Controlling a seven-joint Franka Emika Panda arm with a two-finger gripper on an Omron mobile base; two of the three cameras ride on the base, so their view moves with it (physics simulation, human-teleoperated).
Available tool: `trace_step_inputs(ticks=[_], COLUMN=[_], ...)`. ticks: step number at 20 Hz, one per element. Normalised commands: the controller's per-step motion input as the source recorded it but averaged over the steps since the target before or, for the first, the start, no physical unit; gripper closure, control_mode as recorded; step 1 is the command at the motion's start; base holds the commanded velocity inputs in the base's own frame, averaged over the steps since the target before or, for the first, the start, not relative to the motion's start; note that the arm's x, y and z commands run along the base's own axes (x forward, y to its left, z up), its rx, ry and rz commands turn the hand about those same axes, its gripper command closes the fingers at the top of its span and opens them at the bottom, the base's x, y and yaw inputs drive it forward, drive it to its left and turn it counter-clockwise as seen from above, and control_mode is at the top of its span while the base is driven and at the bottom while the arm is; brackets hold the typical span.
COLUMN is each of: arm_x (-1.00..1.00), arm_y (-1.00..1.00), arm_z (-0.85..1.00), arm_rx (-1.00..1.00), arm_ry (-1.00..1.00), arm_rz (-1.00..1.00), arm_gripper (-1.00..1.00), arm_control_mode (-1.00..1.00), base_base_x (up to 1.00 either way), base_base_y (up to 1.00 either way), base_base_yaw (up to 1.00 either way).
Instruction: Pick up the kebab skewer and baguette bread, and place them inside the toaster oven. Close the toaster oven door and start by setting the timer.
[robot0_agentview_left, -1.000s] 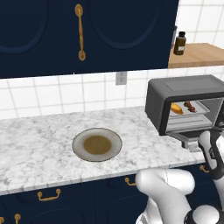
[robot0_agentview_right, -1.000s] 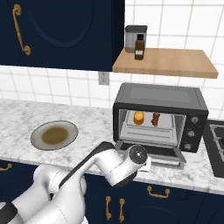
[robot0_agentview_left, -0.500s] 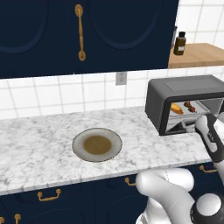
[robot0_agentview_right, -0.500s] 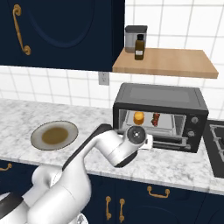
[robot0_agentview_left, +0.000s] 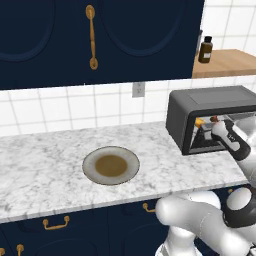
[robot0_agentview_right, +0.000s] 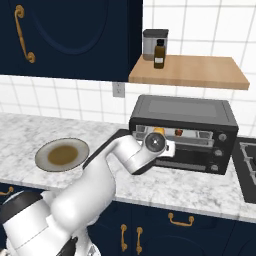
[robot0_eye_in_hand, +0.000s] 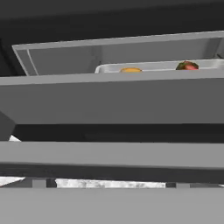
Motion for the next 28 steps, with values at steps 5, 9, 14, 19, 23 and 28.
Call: trace_step_inputs(ticks=[5, 9, 14, 19, 23, 28], arm_x=[0.55, 0.53, 0.28, -0.01, -0.23, -0.55], arm_y=[0.0, 0.0, 0.0, -0.02, -0.22, -0.43], arm_z=[0.08, 0.09, 0.0, 0.05, 0.29, 0.24], arm_rx=[0.0, 0.0, 0.0, 0.0, 0.0, 0.0], arm_ry=[-0.01, 0.0, -0.01, -0.01, 0.0, 0.0], arm_rz=[-0.01, 0.0, 0.0, 0.0, 0.0, 0.0], arm_gripper=[-1.0, -1.0, -1.0, -1.0, -1.0, -1.0], arm_control_mode=[-1.0, -1.0, -1.0, -1.0, -1.0, -1.0], base_base_x=[0.0, 0.0, 0.0, 0.0, 0.0, 0.0], base_base_y=[0.0, 0.0, 0.0, 0.0, 0.0, 0.0], base_base_yaw=[0.0, 0.0, 0.0, 0.0, 0.0, 0.0])
